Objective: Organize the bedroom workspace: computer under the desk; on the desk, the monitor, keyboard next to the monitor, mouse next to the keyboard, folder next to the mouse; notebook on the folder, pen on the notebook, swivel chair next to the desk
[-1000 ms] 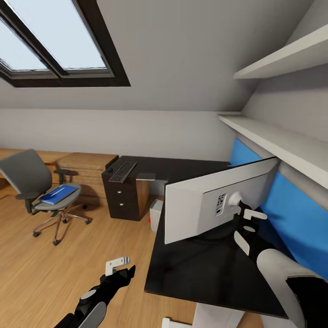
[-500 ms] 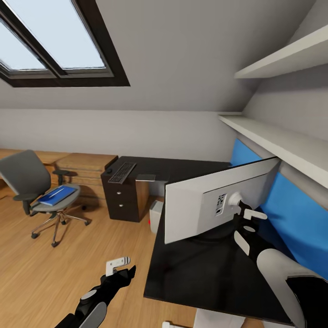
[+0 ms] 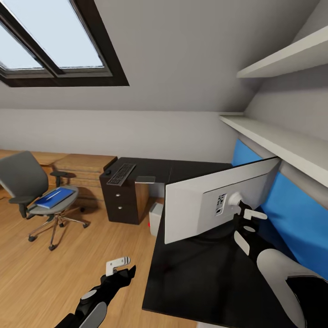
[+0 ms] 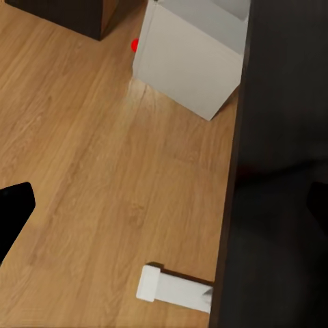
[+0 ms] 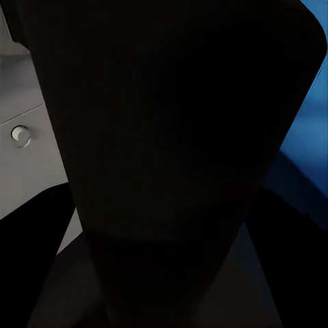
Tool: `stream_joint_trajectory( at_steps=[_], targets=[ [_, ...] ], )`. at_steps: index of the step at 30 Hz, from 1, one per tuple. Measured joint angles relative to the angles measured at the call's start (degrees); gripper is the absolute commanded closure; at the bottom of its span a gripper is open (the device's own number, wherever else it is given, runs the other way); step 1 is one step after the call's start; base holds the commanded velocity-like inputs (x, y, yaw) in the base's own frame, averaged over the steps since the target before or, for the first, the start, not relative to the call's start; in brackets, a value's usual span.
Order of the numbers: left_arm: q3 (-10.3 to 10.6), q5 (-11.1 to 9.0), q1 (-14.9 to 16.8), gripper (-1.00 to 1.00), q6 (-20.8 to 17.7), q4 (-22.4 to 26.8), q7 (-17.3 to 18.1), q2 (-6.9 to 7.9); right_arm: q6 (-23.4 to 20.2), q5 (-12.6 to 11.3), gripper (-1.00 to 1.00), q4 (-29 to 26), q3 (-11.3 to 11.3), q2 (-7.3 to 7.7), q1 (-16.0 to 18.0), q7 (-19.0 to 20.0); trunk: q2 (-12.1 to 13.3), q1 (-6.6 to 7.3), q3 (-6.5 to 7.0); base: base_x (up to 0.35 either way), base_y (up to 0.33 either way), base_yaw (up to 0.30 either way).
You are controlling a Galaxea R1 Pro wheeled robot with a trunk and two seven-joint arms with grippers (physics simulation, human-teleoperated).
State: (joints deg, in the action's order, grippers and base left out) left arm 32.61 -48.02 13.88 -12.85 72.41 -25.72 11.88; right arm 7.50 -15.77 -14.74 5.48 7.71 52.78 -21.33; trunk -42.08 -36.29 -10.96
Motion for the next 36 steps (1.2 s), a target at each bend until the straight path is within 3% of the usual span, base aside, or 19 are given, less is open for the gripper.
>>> stream_joint_trajectory(
  at_steps=[36],
  targets=[
    [-0.05, -0.05, -0.03, -1.00, 0.18, 0.00, 0.02, 0.01, -0.04, 0.16, 1.00, 0.05, 0.11, 0.00, -0.05, 0.01, 0.00, -0.01, 0.00, 0.031, 0.000, 0.000]
  ],
)
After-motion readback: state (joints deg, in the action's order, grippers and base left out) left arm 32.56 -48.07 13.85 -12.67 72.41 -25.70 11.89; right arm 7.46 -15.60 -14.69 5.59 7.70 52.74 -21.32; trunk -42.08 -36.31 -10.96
